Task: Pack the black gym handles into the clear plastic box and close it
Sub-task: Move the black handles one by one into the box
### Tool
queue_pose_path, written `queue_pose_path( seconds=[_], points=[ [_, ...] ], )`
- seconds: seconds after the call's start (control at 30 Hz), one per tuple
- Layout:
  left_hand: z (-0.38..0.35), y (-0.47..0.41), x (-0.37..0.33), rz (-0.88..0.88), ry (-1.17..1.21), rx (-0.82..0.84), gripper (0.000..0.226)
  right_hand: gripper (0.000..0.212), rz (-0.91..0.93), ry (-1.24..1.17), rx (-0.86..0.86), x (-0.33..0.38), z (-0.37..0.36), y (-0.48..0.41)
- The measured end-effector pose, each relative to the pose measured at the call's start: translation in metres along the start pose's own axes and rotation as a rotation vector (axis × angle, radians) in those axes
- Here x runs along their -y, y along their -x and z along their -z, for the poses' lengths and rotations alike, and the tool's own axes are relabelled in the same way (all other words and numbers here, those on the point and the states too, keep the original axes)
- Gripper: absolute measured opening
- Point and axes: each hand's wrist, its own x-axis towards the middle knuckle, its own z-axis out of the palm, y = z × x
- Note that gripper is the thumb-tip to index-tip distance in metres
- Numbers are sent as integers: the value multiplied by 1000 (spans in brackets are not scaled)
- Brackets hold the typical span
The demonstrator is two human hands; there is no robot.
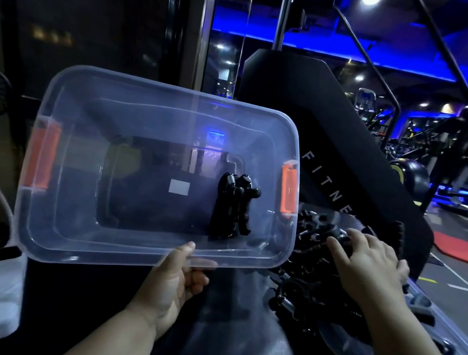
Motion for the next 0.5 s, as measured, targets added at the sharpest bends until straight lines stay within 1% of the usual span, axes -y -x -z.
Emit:
queue_pose_path(
  seconds=[0.1, 0.3, 0.5],
  points=[
    [0, 0, 1, -4, -3, -3, 38, 63, -10, 46, 57, -4, -1, -1],
    [-1, 0, 1, -1, -16, -2, 44, 61, 3, 81, 10, -5, -5, 0],
    [-1, 0, 1, -11, -8, 8, 32, 53, 16, 34, -52, -4, -5, 3]
  ],
)
